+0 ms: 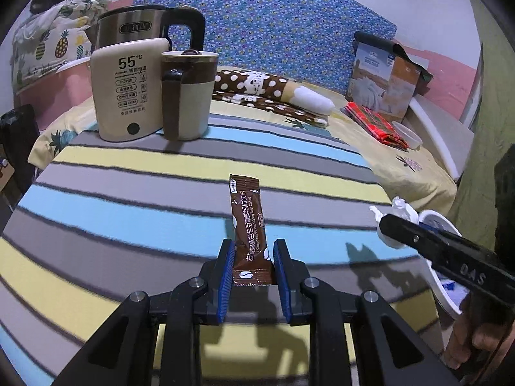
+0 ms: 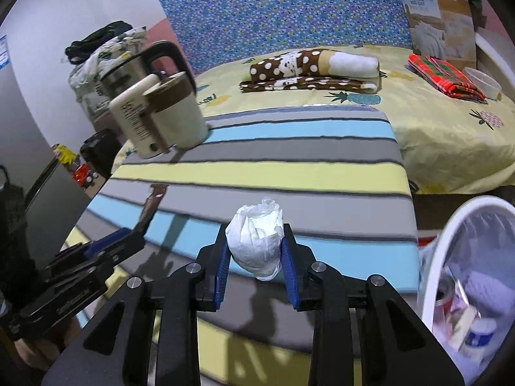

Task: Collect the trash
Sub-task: 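Carry the wrapper and tissue over the white bin with both tools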

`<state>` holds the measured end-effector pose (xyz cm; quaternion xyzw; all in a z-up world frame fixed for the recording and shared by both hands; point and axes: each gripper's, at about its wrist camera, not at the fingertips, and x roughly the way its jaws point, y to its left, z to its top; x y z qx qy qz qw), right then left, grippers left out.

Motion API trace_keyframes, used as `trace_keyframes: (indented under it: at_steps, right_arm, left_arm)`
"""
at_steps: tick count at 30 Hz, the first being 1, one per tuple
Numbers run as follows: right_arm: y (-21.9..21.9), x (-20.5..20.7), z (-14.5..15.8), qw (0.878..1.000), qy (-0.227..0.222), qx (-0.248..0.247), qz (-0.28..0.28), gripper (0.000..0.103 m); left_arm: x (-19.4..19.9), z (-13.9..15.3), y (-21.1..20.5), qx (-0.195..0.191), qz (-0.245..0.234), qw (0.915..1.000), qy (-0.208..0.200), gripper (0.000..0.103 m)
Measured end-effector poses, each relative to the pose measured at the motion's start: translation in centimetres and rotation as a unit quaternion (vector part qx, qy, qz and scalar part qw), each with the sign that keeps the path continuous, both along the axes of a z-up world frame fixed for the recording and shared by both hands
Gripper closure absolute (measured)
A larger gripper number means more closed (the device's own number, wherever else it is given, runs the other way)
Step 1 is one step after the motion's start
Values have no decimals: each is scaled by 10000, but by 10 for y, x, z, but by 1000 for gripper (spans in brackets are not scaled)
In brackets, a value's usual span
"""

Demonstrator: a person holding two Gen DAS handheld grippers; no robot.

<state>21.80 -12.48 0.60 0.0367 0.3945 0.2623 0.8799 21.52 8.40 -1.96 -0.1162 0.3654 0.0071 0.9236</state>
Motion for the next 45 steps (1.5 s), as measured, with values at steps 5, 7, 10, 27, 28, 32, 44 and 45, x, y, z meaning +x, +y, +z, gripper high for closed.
trace_keyframes:
  at_steps: [5,7,10,27,28,32,44,45]
  right_arm:
    - [-9,-25,5,10000,-79,41,-39,71]
    - [-13,-33,7,9999,-125,48,-70,71]
    - [-17,-43,7,9998,-126,70,-120,71]
    - [-52,-66,9,9981,-222,163,-554,71]
    - [-54,-68,9,9979,-230,170,-573,71]
    - [-61,-68,7,9973,-233,189,-670,71]
    - [-104,-72,4,9933,-243,264,-1101,71]
    - [-108,-71,3,9927,-240,267,-1150,71]
  left_arm:
    - [-28,10,-14,39,-110,9999,-94,78]
    - [-38,14,-22,59,-166,9997,-140,78]
    - [-52,19,-31,42,-259,9995,-191,78]
    - [-81,29,-96,46,-966,9951,-201,78]
    - [-82,29,-99,46,-990,9949,-200,78]
    - [-81,30,-111,63,-1113,9936,-183,78]
    - [-64,31,-159,124,-1650,9861,-167,78]
    - [-62,31,-164,130,-1695,9853,-166,78]
